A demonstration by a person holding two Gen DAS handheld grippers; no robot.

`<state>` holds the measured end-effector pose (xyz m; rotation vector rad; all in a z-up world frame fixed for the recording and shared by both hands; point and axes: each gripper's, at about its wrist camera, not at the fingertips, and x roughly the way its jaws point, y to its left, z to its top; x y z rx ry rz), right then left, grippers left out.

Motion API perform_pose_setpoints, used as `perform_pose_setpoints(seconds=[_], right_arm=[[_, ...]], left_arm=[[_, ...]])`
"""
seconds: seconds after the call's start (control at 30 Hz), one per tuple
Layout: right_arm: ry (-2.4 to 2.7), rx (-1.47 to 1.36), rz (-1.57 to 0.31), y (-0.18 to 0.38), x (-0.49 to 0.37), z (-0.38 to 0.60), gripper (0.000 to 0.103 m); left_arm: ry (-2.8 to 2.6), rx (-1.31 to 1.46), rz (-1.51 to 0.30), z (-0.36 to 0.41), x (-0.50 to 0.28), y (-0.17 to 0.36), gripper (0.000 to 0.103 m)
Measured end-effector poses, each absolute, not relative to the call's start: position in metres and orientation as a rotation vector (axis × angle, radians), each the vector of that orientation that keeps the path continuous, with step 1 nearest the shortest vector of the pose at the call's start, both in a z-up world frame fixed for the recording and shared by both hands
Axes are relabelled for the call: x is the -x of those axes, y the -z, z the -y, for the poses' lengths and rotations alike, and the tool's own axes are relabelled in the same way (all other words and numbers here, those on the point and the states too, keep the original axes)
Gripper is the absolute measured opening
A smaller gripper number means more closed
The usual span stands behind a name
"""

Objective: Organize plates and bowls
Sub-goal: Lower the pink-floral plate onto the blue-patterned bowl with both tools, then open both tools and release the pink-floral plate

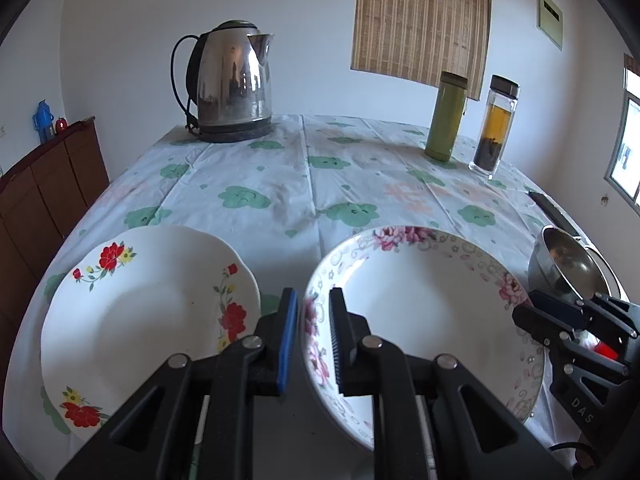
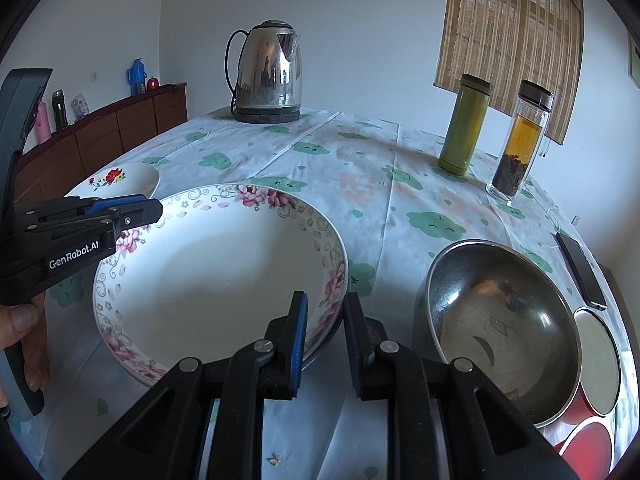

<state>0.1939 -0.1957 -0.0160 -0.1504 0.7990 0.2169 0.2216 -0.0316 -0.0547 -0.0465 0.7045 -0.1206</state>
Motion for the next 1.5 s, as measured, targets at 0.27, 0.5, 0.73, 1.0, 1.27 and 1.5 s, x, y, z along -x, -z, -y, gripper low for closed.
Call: perform_pose_setpoints(seconds=[0.27,0.5,0.73,1.0,1.27,1.5], right_arm=[[-0.214,0.160,-0.789,0.015,-0.192,0.194,0.020],[-0.208,0.179,-0.774,0.013,-0.190,0.191,0.020],[-0.224,0.176,-0.751,0.010,-0.186,0.191,0.020],[-0.226,0.194,-0.742,0.010,-0.185,0.188,0.020],[-0.213,0.198,-0.681,0.003,-0.175,0.187,0.060],[-0.210,0.201,-0.662,0.001,-0.174,0.186,0.062]], left_arm=[[0.120,0.047,-0.706,0.031,-0.222,0.054,0.014],[0.119,0.049,-0.703,0.031,-0.220,0.054,0.013],[0.111,0.059,-0.698,0.029,-0.220,0.053,0.014],[0.105,0.065,-0.687,0.026,-0.218,0.051,0.014],[0.073,0.059,-0.651,0.024,-0.211,0.048,0.061],[0.070,0.061,-0.640,0.022,-0.209,0.046,0.065]])
